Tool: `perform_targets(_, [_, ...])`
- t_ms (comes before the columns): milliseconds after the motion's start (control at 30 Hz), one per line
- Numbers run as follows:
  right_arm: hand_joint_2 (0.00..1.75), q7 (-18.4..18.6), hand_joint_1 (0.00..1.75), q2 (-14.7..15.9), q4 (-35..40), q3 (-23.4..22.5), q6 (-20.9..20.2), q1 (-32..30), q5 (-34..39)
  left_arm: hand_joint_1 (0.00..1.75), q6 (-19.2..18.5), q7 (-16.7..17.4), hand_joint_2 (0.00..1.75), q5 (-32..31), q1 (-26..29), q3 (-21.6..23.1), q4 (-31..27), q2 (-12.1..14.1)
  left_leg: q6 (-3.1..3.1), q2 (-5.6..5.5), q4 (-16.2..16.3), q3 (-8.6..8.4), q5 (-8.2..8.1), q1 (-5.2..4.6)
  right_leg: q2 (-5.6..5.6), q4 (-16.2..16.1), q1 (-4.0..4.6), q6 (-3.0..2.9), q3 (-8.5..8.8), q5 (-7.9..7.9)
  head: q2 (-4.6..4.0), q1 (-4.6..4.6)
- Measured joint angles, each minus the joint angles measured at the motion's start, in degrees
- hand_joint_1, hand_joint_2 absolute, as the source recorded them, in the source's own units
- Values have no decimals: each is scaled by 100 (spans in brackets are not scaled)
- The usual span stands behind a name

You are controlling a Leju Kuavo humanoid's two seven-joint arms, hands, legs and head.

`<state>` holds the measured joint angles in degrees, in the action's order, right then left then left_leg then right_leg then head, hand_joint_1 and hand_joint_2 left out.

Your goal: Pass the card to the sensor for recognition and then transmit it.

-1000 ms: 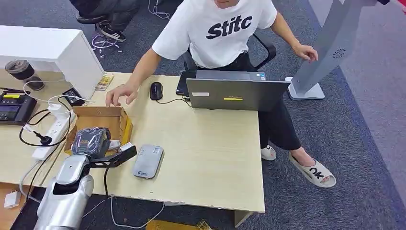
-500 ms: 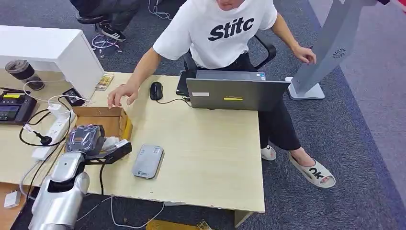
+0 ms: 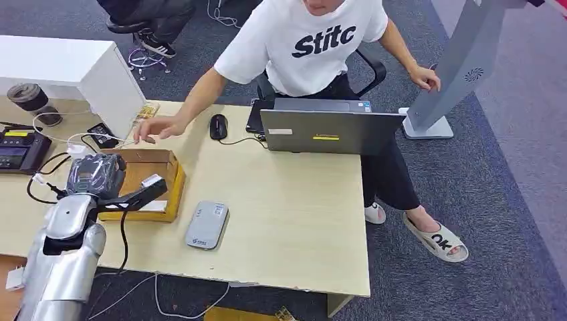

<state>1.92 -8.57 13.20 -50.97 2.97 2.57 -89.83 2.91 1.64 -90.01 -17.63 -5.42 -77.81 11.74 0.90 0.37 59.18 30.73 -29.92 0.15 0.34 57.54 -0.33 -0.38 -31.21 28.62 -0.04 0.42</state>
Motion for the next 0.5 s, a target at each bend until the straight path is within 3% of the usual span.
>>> perform_targets(500, [175, -24, 0, 0, 0, 0, 4, 0, 0, 175, 7, 88, 175, 0, -64, -101, -105, 192, 0, -1, 0, 0, 0, 1, 0, 0, 0, 0, 0, 0, 0, 0])
